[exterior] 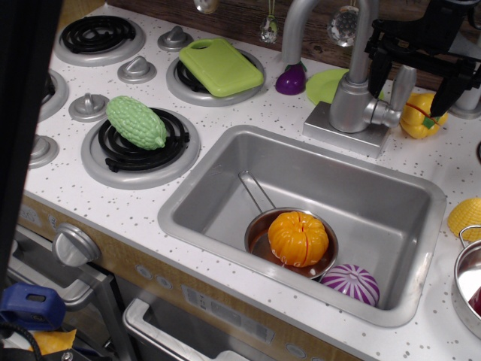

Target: Turn lever vertical to front

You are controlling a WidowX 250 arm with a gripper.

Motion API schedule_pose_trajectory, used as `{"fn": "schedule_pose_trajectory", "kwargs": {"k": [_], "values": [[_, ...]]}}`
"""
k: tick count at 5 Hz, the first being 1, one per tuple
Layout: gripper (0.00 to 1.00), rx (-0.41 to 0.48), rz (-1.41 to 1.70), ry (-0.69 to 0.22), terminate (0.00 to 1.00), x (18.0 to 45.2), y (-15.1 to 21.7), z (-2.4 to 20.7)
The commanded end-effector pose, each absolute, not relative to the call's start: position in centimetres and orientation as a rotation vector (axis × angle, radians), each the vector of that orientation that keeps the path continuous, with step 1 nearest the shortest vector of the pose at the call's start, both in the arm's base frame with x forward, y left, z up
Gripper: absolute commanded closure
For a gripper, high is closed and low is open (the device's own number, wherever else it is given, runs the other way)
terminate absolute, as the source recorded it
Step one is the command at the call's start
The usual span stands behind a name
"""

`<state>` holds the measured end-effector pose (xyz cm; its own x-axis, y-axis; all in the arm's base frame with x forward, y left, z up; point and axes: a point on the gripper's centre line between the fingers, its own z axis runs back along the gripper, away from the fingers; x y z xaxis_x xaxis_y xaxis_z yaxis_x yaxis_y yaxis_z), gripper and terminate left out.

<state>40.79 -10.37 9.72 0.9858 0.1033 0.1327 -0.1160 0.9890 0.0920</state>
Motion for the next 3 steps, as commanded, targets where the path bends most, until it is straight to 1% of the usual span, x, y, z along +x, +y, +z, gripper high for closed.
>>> {"fn": "schedule_pose_trajectory", "kwargs": {"k": [1,3], "values": [[0.0,0.1,0.11,-0.128,0.0,40.8,-10.4,9.7],[0.0,0.153,0.092,-0.236,0.0,42.6,-10.1,10.2]]}}
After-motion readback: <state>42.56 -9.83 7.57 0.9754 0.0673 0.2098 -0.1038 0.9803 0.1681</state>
